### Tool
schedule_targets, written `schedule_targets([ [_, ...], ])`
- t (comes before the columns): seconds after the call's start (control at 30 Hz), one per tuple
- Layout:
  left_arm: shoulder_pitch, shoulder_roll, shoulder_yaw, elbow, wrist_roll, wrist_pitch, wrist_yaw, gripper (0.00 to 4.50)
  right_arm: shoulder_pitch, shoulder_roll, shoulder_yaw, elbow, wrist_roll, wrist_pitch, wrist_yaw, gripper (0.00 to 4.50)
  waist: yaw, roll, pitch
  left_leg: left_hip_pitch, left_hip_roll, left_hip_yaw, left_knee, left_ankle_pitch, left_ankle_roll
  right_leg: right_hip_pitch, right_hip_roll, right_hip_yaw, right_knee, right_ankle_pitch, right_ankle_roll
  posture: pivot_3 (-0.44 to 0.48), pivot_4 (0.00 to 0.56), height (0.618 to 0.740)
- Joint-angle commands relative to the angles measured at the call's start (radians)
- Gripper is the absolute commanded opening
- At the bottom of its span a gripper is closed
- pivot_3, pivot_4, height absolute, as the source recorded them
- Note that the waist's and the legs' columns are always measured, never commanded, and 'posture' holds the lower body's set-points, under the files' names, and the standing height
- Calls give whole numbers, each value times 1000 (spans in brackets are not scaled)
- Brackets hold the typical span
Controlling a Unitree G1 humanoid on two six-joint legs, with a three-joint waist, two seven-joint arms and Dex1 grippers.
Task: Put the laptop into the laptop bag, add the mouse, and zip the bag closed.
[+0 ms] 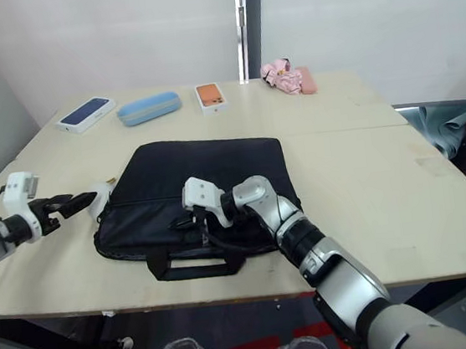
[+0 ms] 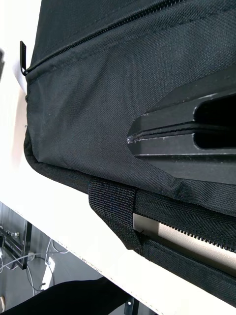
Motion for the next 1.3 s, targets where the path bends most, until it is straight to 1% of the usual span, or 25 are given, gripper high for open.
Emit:
schedule_targets([
  [0.03, -60, -8, -30, 74, 41, -48, 3, 4500, 12, -19, -9, 37, -31, 28, -4, 24, 0, -1, -1, 0, 0, 0, 0, 0, 0, 0, 0, 0, 0, 0, 0, 0, 150, 740],
  [0.13, -80, -21, -51, 121, 61, -58, 2, 4500, 10, -21, -11, 35, -33, 30, -4, 24, -1, -1, -1, 0, 0, 0, 0, 0, 0, 0, 0, 0, 0, 0, 0, 0, 150, 740],
  [0.23, -78, -25, -59, 126, 67, -57, -8, 3766, 8, -27, -9, 41, -40, 24, -7, 0, -1, -1, -1, 0, 0, 0, 0, 0, 0, 0, 0, 0, -1, 0, 0, 0, 150, 740],
  [0.47, -67, -19, -54, 129, 66, -62, -34, 1207, 9, -20, -9, 44, -43, 23, -16, 0, 0, 1, 1, 0, 0, -1, -1, 0, -1, 0, 0, 0, -1, 0, 0, 0, 150, 740],
  [0.53, -51, -13, -45, 100, 61, -53, -32, 487, 8, -16, -10, 48, -45, 21, -19, 0, -1, 2, 1, 0, 0, -1, -1, 0, -1, 0, -1, 0, -1, 0, 0, 0, 150, 740],
  [0.57, -34, -7, -42, 83, 63, -75, -42, 199, 7, -14, -11, 51, -46, 20, -21, 0, -1, 2, 1, 0, 0, -1, -1, -1, -1, 0, -1, 0, -1, 0, 0, 0, 150, 740],
  [0.6, -13, -1, -34, 62, 62, -91, -46, 10, 7, -12, -11, 53, -47, 19, -23, 0, -3, 3, 2, 0, 0, -1, -1, -1, -1, 0, -1, 0, -1, 0, 0, 0, 150, 740],
  [0.63, 2, 3, -29, 47, 61, -102, -50, 10, 8, -11, -12, 53, -48, 18, -24, 0, -3, 3, 2, 0, 0, -1, -2, -1, -1, -1, -2, 0, -1, 0, 0, 0, 150, 740],
  [0.73, 91, 19, 46, -58, 22, -134, -62, 10, 6, 1, -28, 62, -31, 44, -26, 0, -8, 4, 2, -1, 0, -1, -3, -1, -1, -2, -2, 0, -2, 0, 0, 0, 150, 740],
  [0.8, 185, 39, 103, -177, -14, -117, -80, 10, -2, -1, -29, 73, -38, 50, -22, 0, -12, 4, 3, -2, 1, -1, -5, -1, -1, -3, -2, 0, -3, 0, 0, 0, 150, 740],
  [0.9, 304, 59, 130, -303, -19, -124, -106, 10, -2, -4, -28, 74, -38, 67, -9, 0, -11, 7, 4, -3, 1, -1, -9, -1, -1, -4, -1, 0, -6, 0, -1, 0, 150, 740],
  [0.97, 394, 56, 195, -408, -49, -119, -114, 10, 1, -1, -35, 72, -27, 80, 0, 0, -12, 7, 4, -2, 0, 0, -14, -1, -1, -3, -1, 0, -9, 0, -1, 0, 150, 740],
  [1.07, 504, 24, 285, -561, -91, -170, -122, 10, -3, 7, -41, 77, -21, 93, 7, 0, -11, 7, 4, -2, 1, 0, -16, -1, -1, -3, -1, 0, -12, 0, -1, 0, 150, 740],
  [1.17, 587, -16, 303, -702, -102, -219, -122, 10, -5, 13, -42, 78, -23, 97, 14, 0, -8, 7, 4, -2, 1, 0, -19, -1, -1, -3, -1, -1, -13, 0, -2, 0, 150, 740],
  [1.23, 656, -47, 295, -800, -109, -239, -130, 10, -9, 21, -41, 81, -23, 103, 22, 0, -11, 8, 4, -2, 1, 0, -20, -1, -2, -4, -1, -1, -15, 0, -2, 0, 150, 740],
  [1.3, 724, -54, 273, -859, -90, -275, -161, 10, -12, 23, -35, 84, -30, 101, 31, 0, -15, 7, 4, -2, 1, 1, -21, -1, -2, -4, -1, -1, -15, 0, -1, 0, 150, 740],
])
